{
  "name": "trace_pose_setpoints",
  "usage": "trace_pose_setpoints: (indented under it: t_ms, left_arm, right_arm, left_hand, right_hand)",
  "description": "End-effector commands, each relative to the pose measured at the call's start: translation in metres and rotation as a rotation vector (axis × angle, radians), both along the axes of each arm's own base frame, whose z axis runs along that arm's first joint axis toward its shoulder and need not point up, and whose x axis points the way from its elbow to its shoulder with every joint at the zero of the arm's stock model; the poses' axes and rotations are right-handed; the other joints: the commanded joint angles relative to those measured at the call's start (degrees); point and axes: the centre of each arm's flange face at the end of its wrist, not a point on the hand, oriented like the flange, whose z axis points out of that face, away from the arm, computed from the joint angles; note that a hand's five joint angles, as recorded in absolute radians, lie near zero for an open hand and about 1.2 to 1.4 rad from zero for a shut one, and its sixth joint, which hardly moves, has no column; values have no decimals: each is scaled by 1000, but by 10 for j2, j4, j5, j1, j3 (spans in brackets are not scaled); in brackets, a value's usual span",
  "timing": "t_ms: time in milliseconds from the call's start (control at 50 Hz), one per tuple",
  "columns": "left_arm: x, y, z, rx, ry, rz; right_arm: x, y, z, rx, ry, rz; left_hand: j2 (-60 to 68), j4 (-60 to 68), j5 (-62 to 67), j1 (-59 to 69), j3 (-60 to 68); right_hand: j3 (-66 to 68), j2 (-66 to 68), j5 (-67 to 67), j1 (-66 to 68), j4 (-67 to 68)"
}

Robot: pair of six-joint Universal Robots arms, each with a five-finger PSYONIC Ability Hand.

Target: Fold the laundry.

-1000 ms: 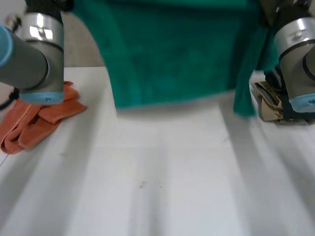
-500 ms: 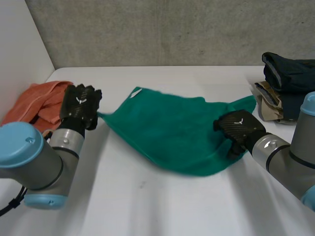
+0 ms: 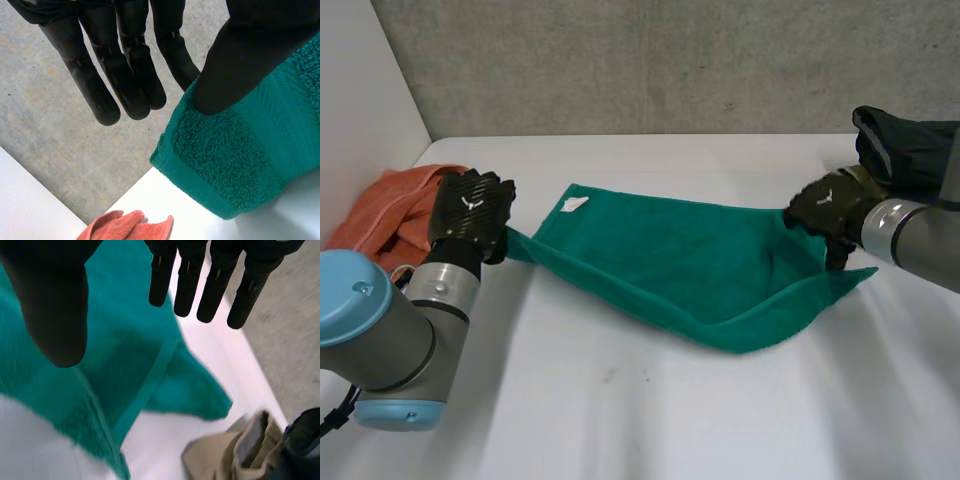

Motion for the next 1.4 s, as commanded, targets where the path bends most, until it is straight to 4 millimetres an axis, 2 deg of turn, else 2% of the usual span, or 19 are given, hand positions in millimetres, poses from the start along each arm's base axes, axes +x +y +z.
trace_pose_setpoints:
  t_ms: [20, 280, 360, 500, 520, 620, 680, 760, 780, 860, 880, 960, 1000, 1040, 1140, 1180, 1300, 1340, 1400]
  left_arm:
    - [1, 2, 2, -4, 1, 0]
    - [2, 0, 1, -3, -1, 3]
    - [2, 0, 1, -3, -1, 3]
    - [2, 0, 1, -4, -2, 3]
    - [2, 0, 1, -2, -3, 3]
    - [3, -2, 3, -9, -3, 13]
    - [4, 0, 10, -21, -10, 16]
    - [6, 7, 45, -84, 4, 18]
    - [7, 9, 56, -103, 10, 20]
    - [13, 25, 114, -197, 39, 25]
    - [17, 34, 135, -220, 47, 25]
    - [25, 55, 185, -263, 63, 28]
    - [27, 61, 195, -252, 58, 28]
    - [28, 63, 199, -209, 42, 28]
    - [26, 54, 187, -99, -35, 36]
    - [23, 46, 177, -62, -84, 40]
    - [9, 5, 113, 88, -278, 39]
    - [3, -12, 90, 135, -323, 29]
    - [-3, -31, 72, 159, -342, 25]
  right_arm:
    - [-13, -7, -29, 57, 80, -69]
    - [-43, 3, -14, 125, -37, -190]
    - [-46, 3, -24, 156, -52, -186]
    - [-41, -8, -68, 182, -89, -194]
    - [-41, -10, -71, 176, -98, -197]
    - [-41, -22, -69, 112, -169, -229]
    - [-43, -24, -62, 90, -185, -240]
    - [-58, -21, -4, -51, -216, -266]
    - [-68, -16, 27, -128, -225, -283]
    - [-79, 7, 89, -256, -232, -296]
    - [-80, 13, 100, -272, -232, -293]
    - [-79, 44, 151, -355, -210, -268]
    - [-79, 62, 173, -392, -182, -250]
    - [-77, 72, 181, -400, -165, -235]
    - [-76, 75, 178, -372, -139, -223]
    - [-73, 65, 160, -310, -124, -224]
    - [-47, 44, 111, -172, -55, -154]
    - [-42, 29, 92, -148, -16, -180]
    - [-43, -3, 71, -163, 20, -252]
  left_hand:
    - [112, 111, 141, 133, 115]
    - [112, 111, 141, 133, 115]
    - [112, 111, 141, 133, 115]
    - [112, 111, 141, 133, 115]
    - [112, 111, 141, 133, 115]
    - [112, 111, 141, 133, 115]
    - [112, 111, 141, 133, 115]
    - [112, 111, 141, 133, 115]
    - [112, 111, 141, 133, 115]
    - [112, 111, 141, 133, 115]
    - [112, 111, 141, 133, 115]
    - [112, 111, 141, 133, 115]
    - [112, 111, 141, 133, 115]
    - [112, 111, 141, 133, 115]
    - [112, 111, 141, 133, 115]
    - [112, 111, 141, 133, 115]
    - [112, 111, 141, 133, 115]
    - [112, 111, 141, 133, 115]
    - [112, 111, 141, 133, 115]
  right_hand:
    - [55, 56, 48, 57, 53]
    - [48, 49, 41, 51, 47]
    - [55, 56, 48, 57, 53]
    - [92, 93, 85, 94, 90]
    - [115, 116, 108, 118, 114]
    - [503, 504, 496, 505, 501]
    - [503, 504, 497, 506, 502]
    - [503, 504, 497, 506, 502]
    - [503, 504, 497, 506, 502]
    - [503, 504, 497, 506, 502]
    - [503, 504, 497, 506, 502]
    - [503, 504, 497, 506, 502]
    - [503, 504, 497, 506, 502]
    - [503, 504, 497, 506, 502]
    - [503, 504, 497, 506, 502]
    - [503, 504, 497, 506, 502]
    - [503, 504, 497, 506, 502]
    - [503, 504, 497, 506, 502]
    - [503, 504, 497, 506, 502]
